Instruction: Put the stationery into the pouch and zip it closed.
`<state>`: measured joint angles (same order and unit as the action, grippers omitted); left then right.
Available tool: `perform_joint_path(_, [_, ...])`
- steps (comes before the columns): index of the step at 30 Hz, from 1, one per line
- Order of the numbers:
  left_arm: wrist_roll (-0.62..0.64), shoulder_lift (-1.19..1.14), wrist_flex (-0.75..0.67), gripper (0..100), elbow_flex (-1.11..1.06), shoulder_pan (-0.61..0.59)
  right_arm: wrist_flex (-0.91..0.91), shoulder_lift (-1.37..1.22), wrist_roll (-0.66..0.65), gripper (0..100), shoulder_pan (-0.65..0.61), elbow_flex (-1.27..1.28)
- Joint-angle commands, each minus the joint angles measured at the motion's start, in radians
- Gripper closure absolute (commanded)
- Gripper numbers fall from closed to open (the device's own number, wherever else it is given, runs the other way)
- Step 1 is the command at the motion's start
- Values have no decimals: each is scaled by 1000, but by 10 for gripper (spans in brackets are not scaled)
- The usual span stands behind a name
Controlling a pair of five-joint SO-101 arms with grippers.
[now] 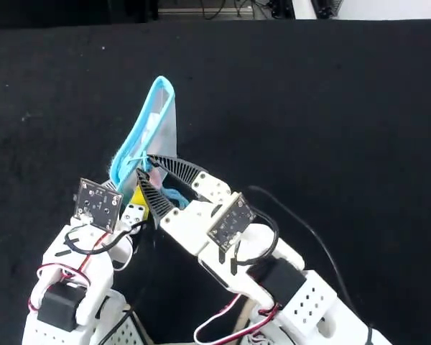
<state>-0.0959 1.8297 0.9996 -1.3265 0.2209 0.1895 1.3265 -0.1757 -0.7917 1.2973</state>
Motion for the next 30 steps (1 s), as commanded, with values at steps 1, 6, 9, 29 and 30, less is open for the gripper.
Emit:
perform_joint_path(1, [11, -8, 6, 970, -18, -7, -29, 18, 9, 917, 64, -7])
perform_joint_path(6, [11, -8, 6, 970, -18, -7, -29, 18, 9, 917, 74, -8])
perform_joint_path(9, [11, -8, 6, 970, -18, -7, -31, 18, 9, 917, 74, -10])
perform_joint_path(29, [11, -8, 9, 970, -19, -7, -101, -157, 9, 917, 78, -90])
perform_joint_path(30, [11, -8, 9, 970, -19, -7, -101, -140, 9, 917, 78, -82])
